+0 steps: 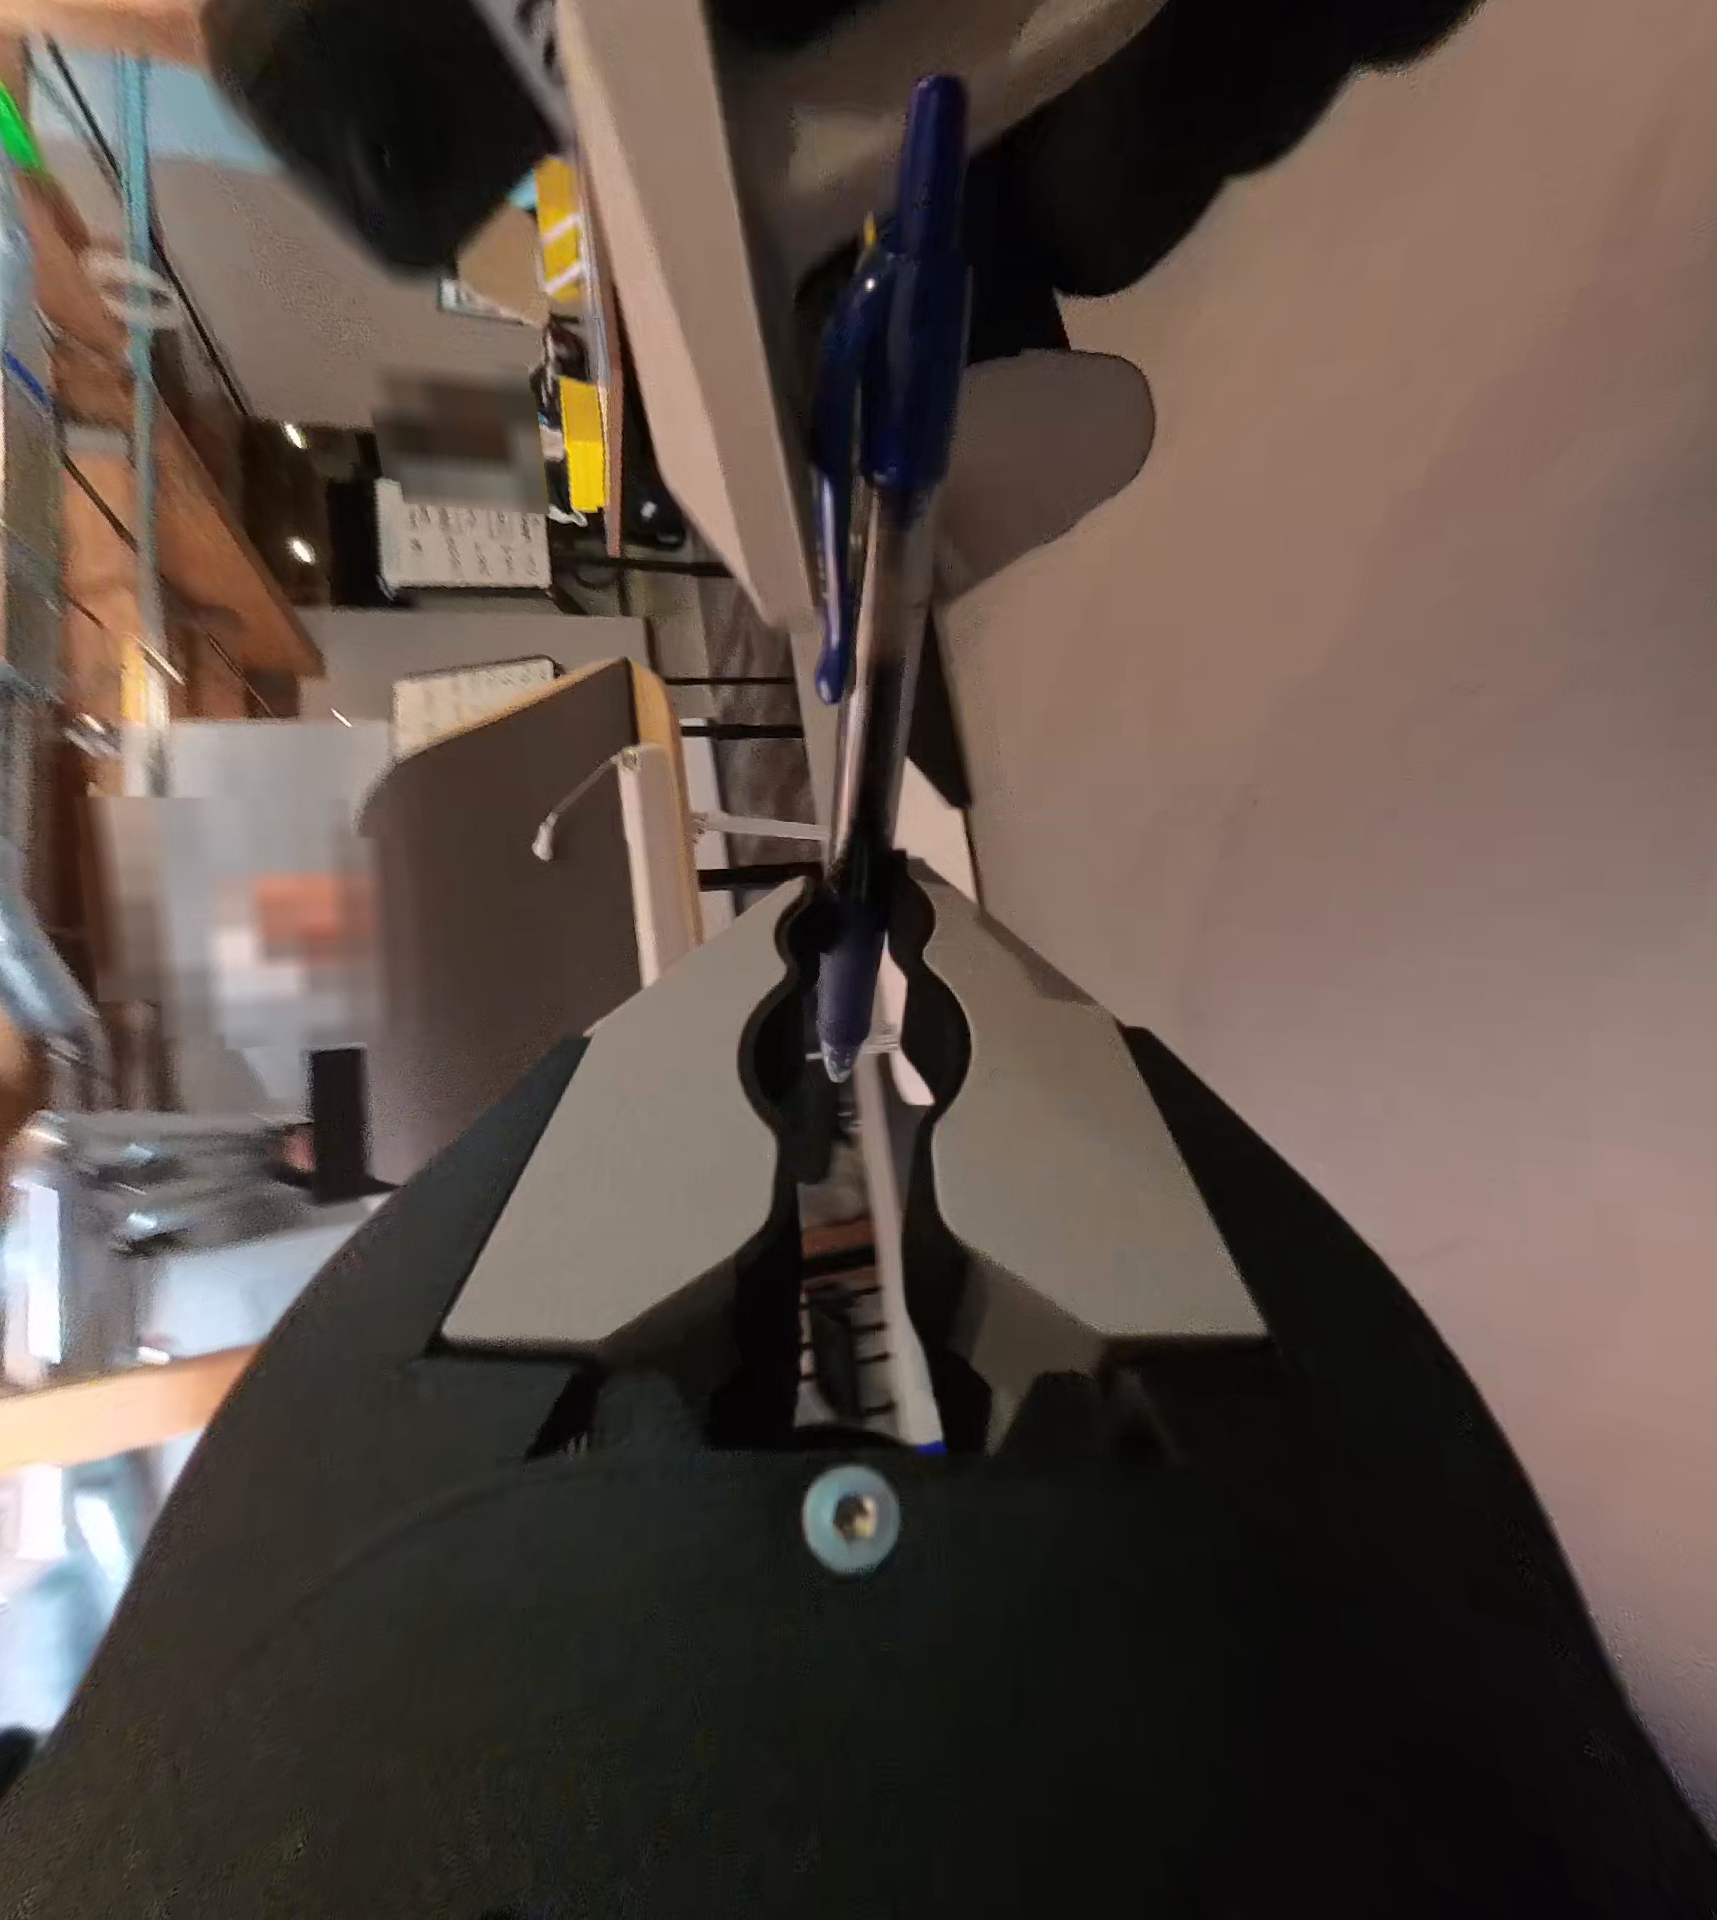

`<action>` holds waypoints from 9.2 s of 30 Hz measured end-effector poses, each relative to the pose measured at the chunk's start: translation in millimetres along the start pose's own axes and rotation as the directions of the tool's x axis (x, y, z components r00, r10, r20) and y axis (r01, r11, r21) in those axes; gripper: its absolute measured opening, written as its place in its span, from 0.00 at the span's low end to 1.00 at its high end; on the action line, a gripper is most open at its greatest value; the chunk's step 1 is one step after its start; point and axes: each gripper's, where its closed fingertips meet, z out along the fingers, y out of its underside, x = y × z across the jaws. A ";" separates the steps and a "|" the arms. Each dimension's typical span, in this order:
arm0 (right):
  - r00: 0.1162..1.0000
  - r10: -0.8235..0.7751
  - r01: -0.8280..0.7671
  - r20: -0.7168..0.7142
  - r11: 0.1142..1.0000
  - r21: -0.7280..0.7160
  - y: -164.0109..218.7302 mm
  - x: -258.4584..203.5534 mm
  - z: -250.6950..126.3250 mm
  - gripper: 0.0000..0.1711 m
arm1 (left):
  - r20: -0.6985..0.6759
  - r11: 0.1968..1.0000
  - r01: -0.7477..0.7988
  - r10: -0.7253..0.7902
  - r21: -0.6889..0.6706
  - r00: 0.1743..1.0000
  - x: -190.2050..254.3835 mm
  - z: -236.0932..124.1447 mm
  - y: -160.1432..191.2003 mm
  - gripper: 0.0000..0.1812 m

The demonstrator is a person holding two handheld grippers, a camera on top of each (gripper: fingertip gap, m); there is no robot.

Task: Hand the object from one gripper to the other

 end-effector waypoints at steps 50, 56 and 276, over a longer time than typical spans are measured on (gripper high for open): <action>-0.046 -0.971 0.785 -0.233 0.109 -0.609 -11.9 12.7 -8.3 0.79 | -0.745 -0.081 0.906 -0.542 -0.415 -0.389 18.2 -17.9 -64.0 0.05; -0.060 -0.974 0.783 -0.218 0.089 -0.616 -11.0 12.0 -7.5 0.83 | -0.745 -0.063 0.899 -0.536 -0.434 -0.398 22.6 -18.7 -67.1 0.05; 0.016 -0.975 0.802 -0.221 0.144 -0.580 -3.8 28.2 -11.9 0.93 | -0.793 -0.186 0.931 -0.487 -0.315 -0.366 -13.5 9.5 -64.3 0.05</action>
